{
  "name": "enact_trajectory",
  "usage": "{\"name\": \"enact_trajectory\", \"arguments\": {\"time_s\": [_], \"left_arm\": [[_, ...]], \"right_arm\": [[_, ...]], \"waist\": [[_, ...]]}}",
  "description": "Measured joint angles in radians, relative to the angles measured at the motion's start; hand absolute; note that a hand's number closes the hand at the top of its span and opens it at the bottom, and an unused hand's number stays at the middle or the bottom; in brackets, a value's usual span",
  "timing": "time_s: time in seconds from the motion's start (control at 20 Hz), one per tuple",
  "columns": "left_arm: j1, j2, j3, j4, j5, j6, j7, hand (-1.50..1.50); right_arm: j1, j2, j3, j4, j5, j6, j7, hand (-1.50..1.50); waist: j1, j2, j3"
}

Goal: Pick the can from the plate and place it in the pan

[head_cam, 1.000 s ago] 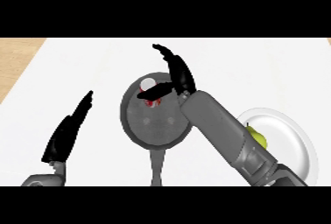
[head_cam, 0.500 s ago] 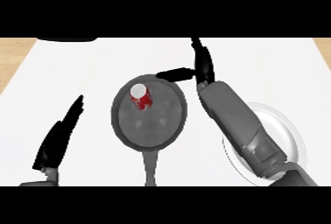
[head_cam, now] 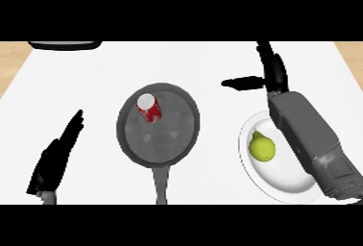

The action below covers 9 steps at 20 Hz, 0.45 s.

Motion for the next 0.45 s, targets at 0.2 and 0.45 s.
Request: {"name": "enact_trajectory", "arguments": {"time_s": [0.2, 0.45], "left_arm": [[-0.008, -0.012, -0.003, 0.004, -0.013, 0.008, 0.003, 0.0], [0.008, -0.009, 0.006, -0.011, -0.006, -0.006, 0.003, 0.0]], "right_arm": [[0.015, -0.083, -0.038, 0.026, 0.004, 0.103, -0.038, -1.5], [0.039, -0.184, -0.075, 0.057, 0.014, 0.23, -0.076, -1.5]], "waist": [[-0.002, 0.0, 0.0], [-0.002, -0.001, 0.0]]}}
